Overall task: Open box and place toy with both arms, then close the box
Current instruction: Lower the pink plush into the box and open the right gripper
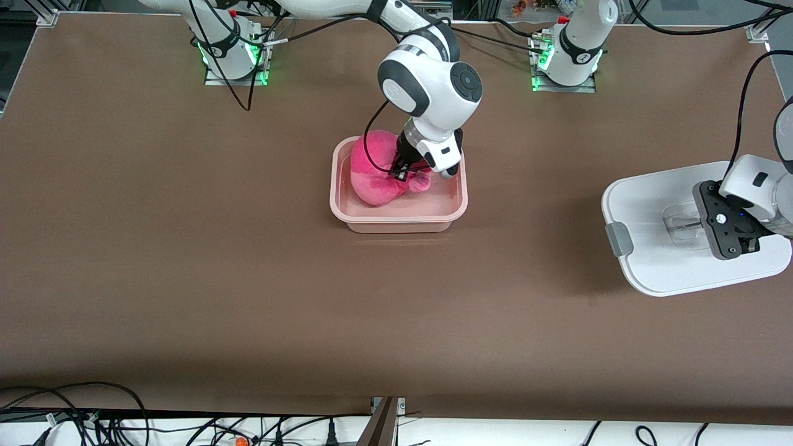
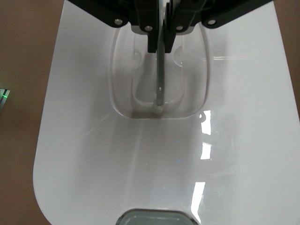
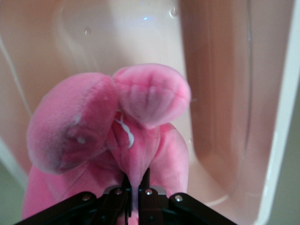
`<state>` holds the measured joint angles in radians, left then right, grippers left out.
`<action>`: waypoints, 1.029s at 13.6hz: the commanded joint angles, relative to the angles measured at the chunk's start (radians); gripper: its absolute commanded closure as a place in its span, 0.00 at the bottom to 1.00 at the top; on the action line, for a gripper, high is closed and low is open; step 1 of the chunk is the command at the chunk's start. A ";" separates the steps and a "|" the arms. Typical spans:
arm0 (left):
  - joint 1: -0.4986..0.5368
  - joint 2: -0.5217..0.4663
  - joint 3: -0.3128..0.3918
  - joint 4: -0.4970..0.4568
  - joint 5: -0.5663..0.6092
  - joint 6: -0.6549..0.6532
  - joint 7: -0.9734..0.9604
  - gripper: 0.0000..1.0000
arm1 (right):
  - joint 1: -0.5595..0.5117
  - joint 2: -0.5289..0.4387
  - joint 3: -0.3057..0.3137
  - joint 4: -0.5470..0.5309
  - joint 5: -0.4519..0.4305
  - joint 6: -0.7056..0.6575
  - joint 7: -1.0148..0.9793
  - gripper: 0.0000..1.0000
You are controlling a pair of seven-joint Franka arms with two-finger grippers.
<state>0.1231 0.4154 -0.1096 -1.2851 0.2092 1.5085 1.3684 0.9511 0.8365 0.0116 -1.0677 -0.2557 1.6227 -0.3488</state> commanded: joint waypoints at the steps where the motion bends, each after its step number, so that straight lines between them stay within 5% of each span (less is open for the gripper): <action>1: 0.003 0.003 -0.007 0.018 0.012 -0.017 0.018 1.00 | 0.031 0.042 0.001 0.023 -0.013 -0.001 0.066 1.00; 9: 0.001 0.008 -0.007 0.018 0.012 -0.021 0.021 1.00 | -0.041 0.024 -0.051 0.032 -0.062 -0.052 -0.050 1.00; 14: 0.001 0.008 -0.007 0.018 0.012 -0.021 0.021 1.00 | 0.021 0.041 -0.056 0.026 -0.062 -0.021 0.106 1.00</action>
<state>0.1224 0.4200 -0.1096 -1.2852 0.2092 1.5074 1.3684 0.9284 0.8708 -0.0382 -1.0424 -0.3136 1.6008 -0.3121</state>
